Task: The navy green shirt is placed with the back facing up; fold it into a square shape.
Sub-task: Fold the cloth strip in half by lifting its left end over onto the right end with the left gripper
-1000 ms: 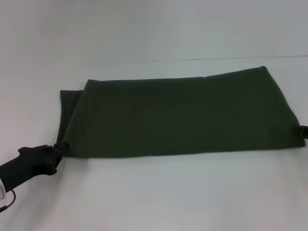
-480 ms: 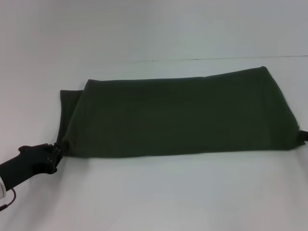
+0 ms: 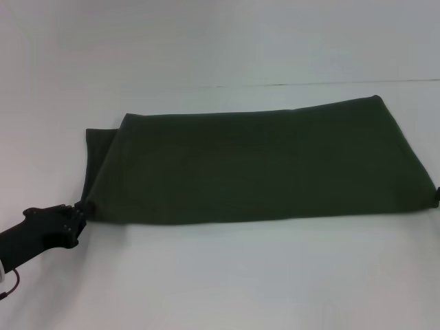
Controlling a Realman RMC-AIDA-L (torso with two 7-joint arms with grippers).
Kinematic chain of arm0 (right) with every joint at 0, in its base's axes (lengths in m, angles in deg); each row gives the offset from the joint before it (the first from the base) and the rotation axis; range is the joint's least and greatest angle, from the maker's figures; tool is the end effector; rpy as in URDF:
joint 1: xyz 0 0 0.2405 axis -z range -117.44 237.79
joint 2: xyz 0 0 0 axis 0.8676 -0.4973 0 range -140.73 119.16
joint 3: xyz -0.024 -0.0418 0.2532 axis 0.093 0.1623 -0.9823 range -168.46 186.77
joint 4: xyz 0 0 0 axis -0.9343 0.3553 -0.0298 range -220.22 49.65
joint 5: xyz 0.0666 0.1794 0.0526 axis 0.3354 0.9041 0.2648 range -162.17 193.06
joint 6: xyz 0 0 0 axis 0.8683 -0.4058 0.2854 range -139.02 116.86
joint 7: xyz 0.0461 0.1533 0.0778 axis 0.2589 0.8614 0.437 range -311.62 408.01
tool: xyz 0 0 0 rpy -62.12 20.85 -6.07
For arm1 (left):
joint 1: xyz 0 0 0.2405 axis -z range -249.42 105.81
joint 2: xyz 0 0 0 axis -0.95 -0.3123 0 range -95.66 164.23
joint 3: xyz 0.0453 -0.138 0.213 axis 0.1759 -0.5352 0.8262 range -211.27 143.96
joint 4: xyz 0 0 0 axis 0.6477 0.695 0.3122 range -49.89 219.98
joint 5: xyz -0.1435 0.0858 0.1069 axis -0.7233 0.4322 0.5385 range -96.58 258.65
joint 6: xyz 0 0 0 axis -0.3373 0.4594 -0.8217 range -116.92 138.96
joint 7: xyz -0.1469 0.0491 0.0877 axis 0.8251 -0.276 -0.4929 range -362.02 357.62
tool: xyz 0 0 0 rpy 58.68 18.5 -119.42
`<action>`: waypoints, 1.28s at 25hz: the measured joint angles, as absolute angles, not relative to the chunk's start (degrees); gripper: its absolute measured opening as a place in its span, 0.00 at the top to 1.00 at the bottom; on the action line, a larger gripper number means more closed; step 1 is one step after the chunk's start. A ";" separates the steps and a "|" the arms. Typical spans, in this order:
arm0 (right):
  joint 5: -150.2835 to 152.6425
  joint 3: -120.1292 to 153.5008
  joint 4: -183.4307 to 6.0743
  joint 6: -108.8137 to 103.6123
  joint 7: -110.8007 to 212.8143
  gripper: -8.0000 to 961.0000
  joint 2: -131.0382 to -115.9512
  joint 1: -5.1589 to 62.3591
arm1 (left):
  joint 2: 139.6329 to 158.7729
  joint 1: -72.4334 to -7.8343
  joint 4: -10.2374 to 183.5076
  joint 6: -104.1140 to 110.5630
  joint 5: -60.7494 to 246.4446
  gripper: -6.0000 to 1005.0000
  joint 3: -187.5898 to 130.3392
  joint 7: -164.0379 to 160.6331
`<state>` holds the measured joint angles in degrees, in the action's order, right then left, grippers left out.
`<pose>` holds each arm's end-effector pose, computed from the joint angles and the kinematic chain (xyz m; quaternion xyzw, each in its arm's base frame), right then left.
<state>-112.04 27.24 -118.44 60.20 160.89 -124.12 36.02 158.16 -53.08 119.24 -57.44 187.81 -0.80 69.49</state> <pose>0.3868 0.3312 0.0404 -0.6981 0.6078 0.2293 0.3011 -0.3365 0.3170 -0.0353 -0.8397 -0.3573 -0.2289 0.3390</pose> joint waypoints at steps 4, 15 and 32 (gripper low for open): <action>-112.01 25.72 -118.36 61.19 159.99 0.99 -123.86 36.13 | 158.04 -53.92 120.19 -59.37 187.44 0.89 -1.23 69.70; -111.98 25.06 -118.30 62.02 159.57 0.99 -123.56 36.77 | 158.06 -54.96 122.50 -59.99 187.35 0.86 -1.31 70.30; -111.33 22.50 -118.39 66.12 157.07 0.97 -123.96 37.51 | 158.08 -55.43 122.67 -60.23 187.40 0.82 -1.86 70.19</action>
